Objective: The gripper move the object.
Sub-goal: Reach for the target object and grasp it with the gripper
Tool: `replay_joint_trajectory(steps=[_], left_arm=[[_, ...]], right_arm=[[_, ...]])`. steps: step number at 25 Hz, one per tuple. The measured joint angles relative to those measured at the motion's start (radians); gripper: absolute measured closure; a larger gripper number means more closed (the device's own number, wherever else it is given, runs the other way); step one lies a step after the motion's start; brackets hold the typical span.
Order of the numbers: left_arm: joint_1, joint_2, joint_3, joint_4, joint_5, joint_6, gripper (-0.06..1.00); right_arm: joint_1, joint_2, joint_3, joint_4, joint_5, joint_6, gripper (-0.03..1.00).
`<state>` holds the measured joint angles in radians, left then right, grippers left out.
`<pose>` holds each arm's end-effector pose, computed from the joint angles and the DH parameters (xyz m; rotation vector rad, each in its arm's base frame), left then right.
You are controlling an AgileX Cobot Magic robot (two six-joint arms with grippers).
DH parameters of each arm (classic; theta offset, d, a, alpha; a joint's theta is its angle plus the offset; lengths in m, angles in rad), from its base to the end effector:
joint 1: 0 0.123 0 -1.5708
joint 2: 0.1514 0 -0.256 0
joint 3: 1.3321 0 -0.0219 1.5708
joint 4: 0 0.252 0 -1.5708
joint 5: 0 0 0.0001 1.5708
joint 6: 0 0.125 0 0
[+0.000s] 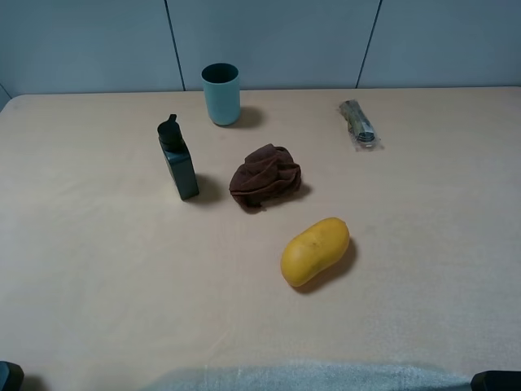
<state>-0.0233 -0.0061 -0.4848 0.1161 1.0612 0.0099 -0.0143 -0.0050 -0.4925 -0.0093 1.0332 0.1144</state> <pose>0.0563 0.0113 0.2586 0.0293 2.0506 0.1309 0.0573 -0.0018 0.2634 0.1301 2.0154 0.0524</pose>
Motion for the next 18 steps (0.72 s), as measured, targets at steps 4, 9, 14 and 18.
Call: replay_joint_trajectory(steps=[4, 9, 14, 18], left_arm=[[0.000, 0.000, 0.000, 0.000, 0.000, 0.000, 0.02], [0.000, 0.000, 0.000, 0.000, 0.000, 0.000, 0.02], [0.000, 0.000, 0.000, 0.000, 0.000, 0.000, 0.02], [0.000, 0.000, 0.000, 0.000, 0.000, 0.000, 0.02]], right_arm=[[0.000, 0.000, 0.000, 0.000, 0.000, 0.000, 0.27], [0.000, 0.000, 0.000, 0.000, 0.000, 0.000, 0.27], [0.000, 0.000, 0.000, 0.000, 0.000, 0.000, 0.27], [0.000, 0.000, 0.000, 0.000, 0.000, 0.000, 0.27]])
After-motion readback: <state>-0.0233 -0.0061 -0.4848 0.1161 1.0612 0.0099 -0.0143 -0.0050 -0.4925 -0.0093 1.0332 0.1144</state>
